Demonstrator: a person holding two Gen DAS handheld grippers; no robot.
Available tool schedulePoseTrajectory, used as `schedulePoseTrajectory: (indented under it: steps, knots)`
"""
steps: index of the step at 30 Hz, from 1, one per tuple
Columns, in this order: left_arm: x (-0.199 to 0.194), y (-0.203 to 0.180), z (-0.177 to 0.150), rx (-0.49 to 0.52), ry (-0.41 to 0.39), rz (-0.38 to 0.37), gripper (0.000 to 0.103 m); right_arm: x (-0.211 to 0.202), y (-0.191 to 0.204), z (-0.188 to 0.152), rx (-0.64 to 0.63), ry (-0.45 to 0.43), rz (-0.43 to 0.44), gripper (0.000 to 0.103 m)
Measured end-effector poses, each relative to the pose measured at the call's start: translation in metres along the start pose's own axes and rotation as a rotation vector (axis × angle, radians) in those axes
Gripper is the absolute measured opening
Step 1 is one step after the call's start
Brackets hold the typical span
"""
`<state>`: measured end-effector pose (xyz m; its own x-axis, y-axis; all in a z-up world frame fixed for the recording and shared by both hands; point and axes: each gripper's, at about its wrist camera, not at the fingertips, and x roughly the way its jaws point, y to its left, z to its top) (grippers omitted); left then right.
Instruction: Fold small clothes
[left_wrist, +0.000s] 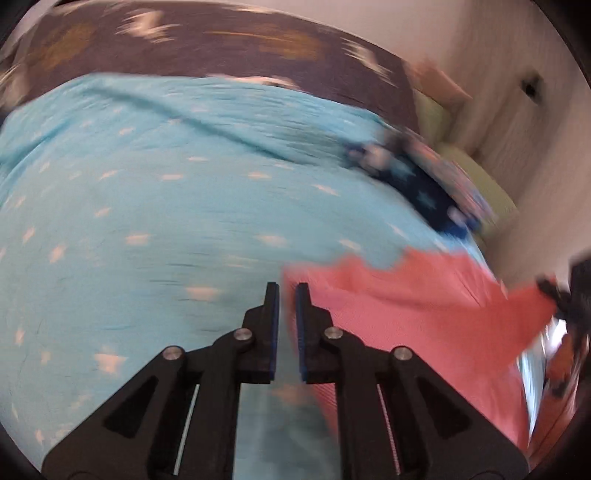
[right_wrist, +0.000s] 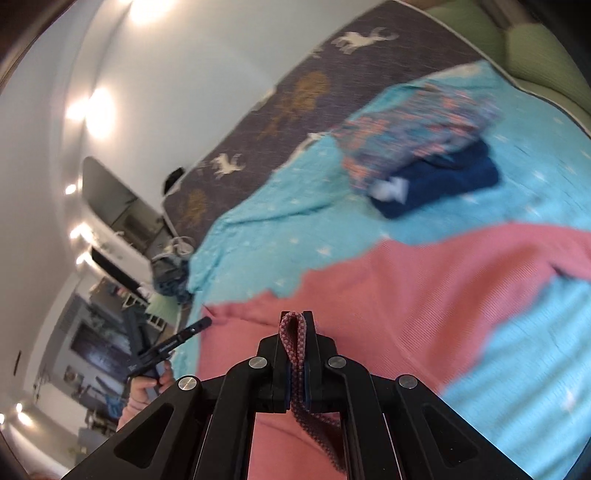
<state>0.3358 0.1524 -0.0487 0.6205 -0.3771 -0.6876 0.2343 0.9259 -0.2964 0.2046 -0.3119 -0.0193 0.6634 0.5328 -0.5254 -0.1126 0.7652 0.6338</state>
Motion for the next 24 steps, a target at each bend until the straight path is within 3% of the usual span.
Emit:
schedulePoseTrajectory:
  steps: [3,6,7,8,10,13,16,18,21,22,23,24]
  knots:
    - [0.006,0.048,-0.003,-0.153,0.037,0.077,0.012,0.030,-0.006,0.007,0.006,0.041,-0.067,0.003]
    - [-0.003,0.051,-0.020,-0.177,0.036,0.000,0.014,0.054,-0.029,-0.002,0.029,0.123,-0.252,0.004]
    - [-0.005,0.044,-0.027,-0.165,0.050,-0.034,0.026,0.055,-0.035,-0.006,0.040,0.138,-0.273,0.006]
    - [-0.007,0.035,-0.034,-0.154,0.064,-0.064,0.047,0.053,-0.045,-0.010,0.069,0.152,-0.297,0.006]
    - [-0.014,0.014,-0.049,-0.116,0.077,-0.103,0.066,0.045,-0.060,-0.012,0.125,0.163,-0.315,0.011]
    - [-0.031,-0.020,-0.072,-0.025,0.069,-0.136,0.065,0.025,-0.068,-0.011,0.158,0.141,-0.318,0.017]
    - [-0.055,-0.046,-0.096,0.031,0.048,-0.171,0.066,-0.001,-0.058,-0.008,0.094,0.089,-0.368,0.023]
    - [-0.064,-0.064,-0.113,0.123,0.042,-0.115,0.066,-0.015,-0.048,-0.007,0.056,0.067,-0.370,0.026]
    - [-0.058,-0.084,-0.131,0.280,0.066,0.060,0.065,-0.025,-0.035,-0.012,0.026,0.062,-0.331,0.026]
    - [-0.052,-0.085,-0.132,0.292,0.076,0.108,0.058,-0.026,-0.031,-0.013,0.022,0.062,-0.321,0.026]
    - [-0.047,-0.083,-0.131,0.282,0.081,0.139,0.045,-0.026,-0.027,-0.017,0.018,0.066,-0.308,0.026]
    - [-0.040,-0.079,-0.126,0.247,0.087,0.166,0.041,-0.025,-0.024,-0.019,0.014,0.071,-0.301,0.026]
